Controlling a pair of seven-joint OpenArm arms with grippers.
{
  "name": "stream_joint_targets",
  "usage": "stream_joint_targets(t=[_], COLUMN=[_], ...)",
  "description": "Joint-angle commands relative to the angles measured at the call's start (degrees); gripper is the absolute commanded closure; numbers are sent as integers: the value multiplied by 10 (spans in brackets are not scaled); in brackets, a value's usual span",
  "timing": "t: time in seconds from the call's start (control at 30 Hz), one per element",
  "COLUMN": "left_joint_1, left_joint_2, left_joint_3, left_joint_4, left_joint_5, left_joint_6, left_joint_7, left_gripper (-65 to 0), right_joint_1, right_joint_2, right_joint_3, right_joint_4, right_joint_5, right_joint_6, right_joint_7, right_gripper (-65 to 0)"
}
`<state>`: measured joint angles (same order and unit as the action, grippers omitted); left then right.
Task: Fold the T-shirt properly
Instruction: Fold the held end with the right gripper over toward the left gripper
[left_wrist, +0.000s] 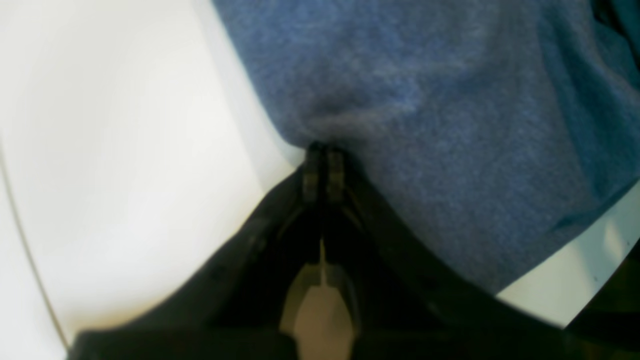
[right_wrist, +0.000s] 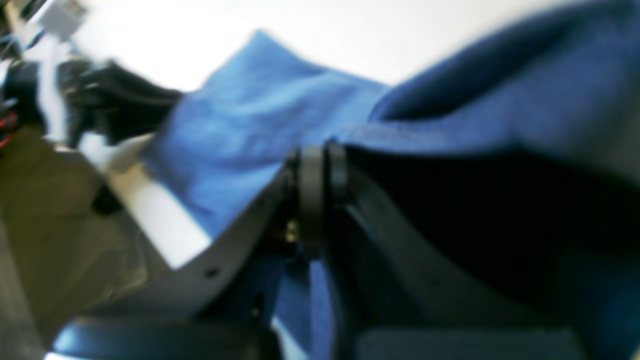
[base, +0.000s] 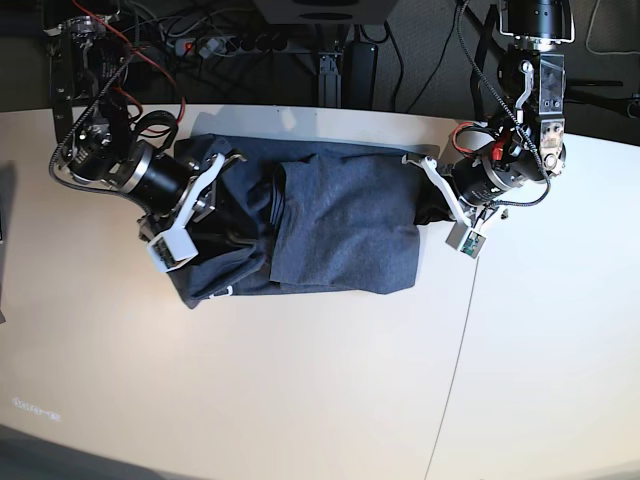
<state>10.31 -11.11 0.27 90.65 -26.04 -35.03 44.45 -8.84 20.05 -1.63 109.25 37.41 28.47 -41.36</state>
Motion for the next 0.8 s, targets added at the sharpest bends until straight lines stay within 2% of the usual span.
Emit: stream_joint_targets(t=[0.0, 0.17, 0.47, 0.67, 0.77], left_joint_1=[0, 0, 0, 0, 0], left_joint_2=[-1, -2, -2, -2, -5], left_joint_3=[5, 5, 5, 4, -4], left_joint_4=[2, 2, 2, 2, 4], left_joint_5=[16, 17, 15, 12, -34], left_joint_6=[-12, -12, -12, -12, -12], left_joint_7=[18, 18, 21, 47, 71], left_gripper=[0, 0, 0, 0, 0], right_joint_1=[9, 20, 75, 83, 84], right_joint_2=[-2, -38, -108, -117, -117], right_joint_3=[-11, -69, -133, -182, -192], right_joint_4=[16, 30, 23, -6, -26], right_joint_5=[0, -49, -131, -155, -179], right_joint_6=[43, 43, 43, 43, 43], right_joint_7=[21, 39, 41, 42, 62], right_gripper=[0, 0, 0, 0, 0])
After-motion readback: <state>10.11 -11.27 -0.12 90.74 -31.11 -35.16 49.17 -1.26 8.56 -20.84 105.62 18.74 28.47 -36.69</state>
